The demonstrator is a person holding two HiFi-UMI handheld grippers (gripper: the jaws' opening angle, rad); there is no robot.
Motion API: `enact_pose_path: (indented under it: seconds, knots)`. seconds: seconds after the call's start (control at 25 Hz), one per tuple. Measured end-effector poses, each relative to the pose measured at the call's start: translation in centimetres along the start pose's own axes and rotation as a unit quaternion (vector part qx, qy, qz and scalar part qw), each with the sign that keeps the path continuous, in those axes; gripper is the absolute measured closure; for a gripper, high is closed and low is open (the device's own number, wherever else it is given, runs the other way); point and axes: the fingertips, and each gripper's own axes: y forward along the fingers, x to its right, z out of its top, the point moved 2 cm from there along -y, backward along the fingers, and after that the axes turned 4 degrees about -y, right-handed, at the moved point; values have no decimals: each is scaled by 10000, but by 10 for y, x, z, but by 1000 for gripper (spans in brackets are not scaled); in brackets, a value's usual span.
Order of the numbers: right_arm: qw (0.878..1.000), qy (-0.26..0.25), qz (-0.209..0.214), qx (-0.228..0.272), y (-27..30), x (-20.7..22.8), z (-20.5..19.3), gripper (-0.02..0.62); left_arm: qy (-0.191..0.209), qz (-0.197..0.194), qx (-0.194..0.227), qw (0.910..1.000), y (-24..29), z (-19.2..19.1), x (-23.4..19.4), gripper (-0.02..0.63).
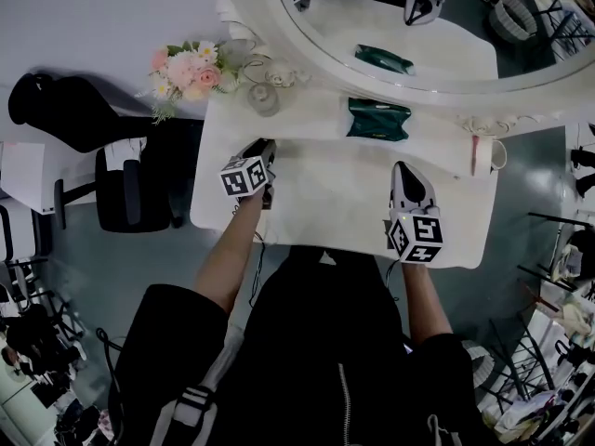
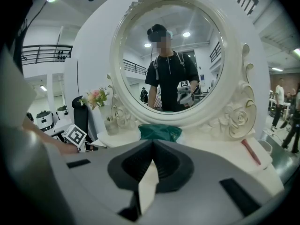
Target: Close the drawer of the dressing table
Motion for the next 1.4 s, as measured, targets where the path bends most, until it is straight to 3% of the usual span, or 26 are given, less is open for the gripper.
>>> enact_pose_path:
  seconds: [0.36, 0.68, 1.04, 1.4]
  knots:
    - [9999, 22, -14, 148, -4, 0, 4, 592, 311, 49, 72, 9995, -17, -3, 5, 463]
    - [9992, 46, 22, 402, -7, 1, 14, 592, 967, -323, 283, 9944, -53, 7, 51, 531]
    - [9971, -76, -4, 757, -16, 11, 40, 592, 2063, -898, 914, 9701, -74, 55, 142, 601]
    - [9946, -221, -82, 1013, -25, 23, 60, 594, 2464, -1305, 1430, 9496, -91, 105, 207, 601]
